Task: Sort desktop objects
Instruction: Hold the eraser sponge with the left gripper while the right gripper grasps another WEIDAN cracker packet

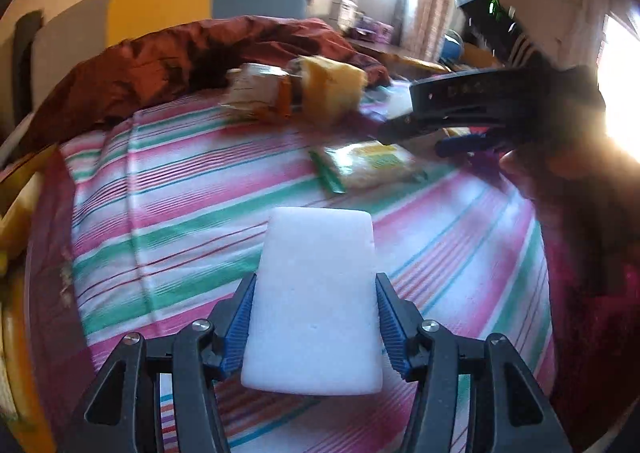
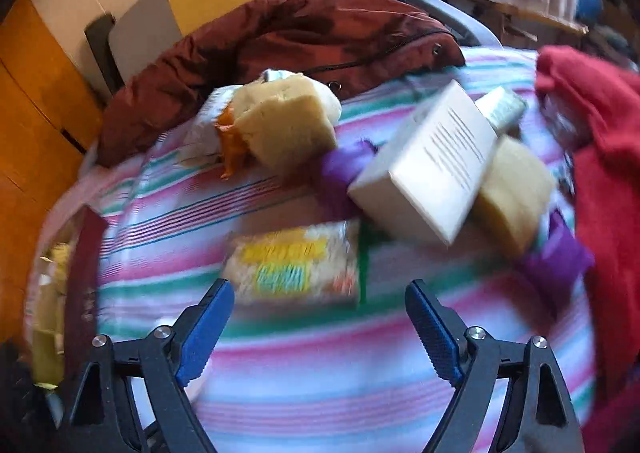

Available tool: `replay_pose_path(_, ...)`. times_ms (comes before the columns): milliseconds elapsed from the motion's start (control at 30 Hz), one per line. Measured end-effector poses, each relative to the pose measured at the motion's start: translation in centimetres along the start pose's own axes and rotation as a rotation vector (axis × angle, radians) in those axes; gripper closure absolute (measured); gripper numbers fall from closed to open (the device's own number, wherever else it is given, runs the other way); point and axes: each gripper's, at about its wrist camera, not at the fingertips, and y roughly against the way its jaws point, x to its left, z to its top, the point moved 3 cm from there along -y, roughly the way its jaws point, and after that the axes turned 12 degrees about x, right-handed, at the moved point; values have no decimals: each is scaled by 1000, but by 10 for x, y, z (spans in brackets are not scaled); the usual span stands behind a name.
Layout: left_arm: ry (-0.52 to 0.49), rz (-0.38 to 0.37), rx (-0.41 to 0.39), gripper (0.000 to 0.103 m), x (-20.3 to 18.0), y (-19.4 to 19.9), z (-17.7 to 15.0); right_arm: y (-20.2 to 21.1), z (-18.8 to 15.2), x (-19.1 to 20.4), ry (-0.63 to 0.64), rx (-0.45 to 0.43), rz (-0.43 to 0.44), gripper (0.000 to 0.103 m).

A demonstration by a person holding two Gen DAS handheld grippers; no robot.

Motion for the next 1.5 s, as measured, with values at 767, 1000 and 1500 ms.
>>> replay_pose_path(767,-14,-11,-21,45,7,0,-6,-27,8,75,462,126,-58,25)
replay_pose_path(1000,-21,-3,-28,45,5,-1,-6,-37,-3,76,454,139,-73,40)
replay_pose_path(1500,-30,15,-25,45,1,-2,-5,14,-70,18,75,83,-28,53)
